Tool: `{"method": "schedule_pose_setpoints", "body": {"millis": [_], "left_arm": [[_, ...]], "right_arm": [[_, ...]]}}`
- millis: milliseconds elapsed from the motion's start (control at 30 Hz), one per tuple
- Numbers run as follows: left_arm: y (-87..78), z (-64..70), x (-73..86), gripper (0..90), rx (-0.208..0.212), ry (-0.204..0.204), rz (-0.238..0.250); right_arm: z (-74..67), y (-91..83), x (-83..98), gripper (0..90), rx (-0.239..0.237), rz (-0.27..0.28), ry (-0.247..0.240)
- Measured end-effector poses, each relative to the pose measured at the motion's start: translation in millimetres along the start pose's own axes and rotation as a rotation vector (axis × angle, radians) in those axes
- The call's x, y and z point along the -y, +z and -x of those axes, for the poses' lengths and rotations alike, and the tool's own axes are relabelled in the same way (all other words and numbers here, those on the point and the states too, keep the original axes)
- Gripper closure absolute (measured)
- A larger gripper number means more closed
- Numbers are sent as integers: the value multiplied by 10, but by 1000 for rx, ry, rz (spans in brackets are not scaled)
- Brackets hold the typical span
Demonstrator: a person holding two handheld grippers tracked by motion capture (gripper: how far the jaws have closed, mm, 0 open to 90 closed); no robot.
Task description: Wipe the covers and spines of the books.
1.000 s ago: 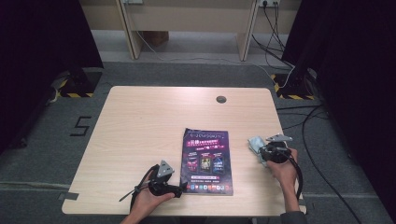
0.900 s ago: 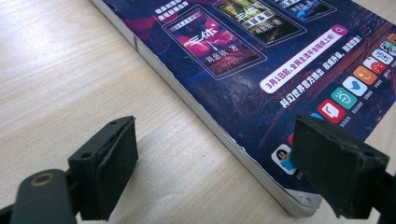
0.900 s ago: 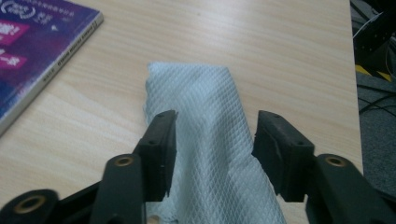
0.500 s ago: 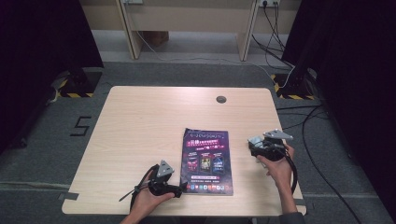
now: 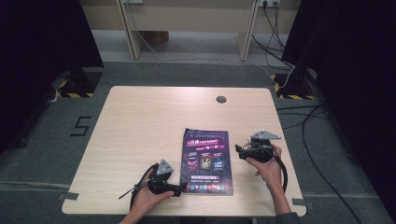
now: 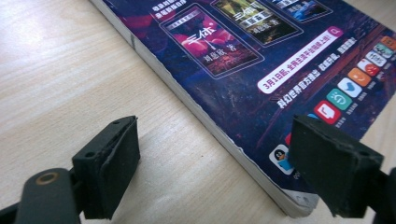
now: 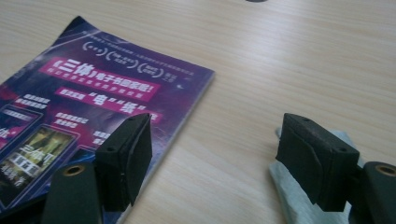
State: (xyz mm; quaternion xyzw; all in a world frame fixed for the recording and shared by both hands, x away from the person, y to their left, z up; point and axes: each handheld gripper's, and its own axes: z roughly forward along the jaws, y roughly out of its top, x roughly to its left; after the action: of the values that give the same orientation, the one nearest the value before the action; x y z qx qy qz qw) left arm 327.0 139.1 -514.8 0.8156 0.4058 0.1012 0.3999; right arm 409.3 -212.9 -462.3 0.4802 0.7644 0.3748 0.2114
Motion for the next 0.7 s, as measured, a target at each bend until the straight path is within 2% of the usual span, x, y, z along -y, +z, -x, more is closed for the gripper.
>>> {"method": "schedule_pose_setpoints", "body": {"millis": [167,267,333,500,700], "left_arm": [[33,-50,-76,183,12,-31,26],[54,-66,-113,189,14,-38,36],[78,-82,-159,195,17,-45,44],[160,-114,-243,211,5,-41,53],[245,-113,-273,239,13,-31,34]], "right_arm": [[-79,51,-9,284,-37,-10,-10],[-102,73,-10,284,-45,-15,-6],[-154,123,-8,283,-70,-23,7],[-238,217,4,280,-87,-44,-11],[-263,291,33,275,-99,-66,2]]}}
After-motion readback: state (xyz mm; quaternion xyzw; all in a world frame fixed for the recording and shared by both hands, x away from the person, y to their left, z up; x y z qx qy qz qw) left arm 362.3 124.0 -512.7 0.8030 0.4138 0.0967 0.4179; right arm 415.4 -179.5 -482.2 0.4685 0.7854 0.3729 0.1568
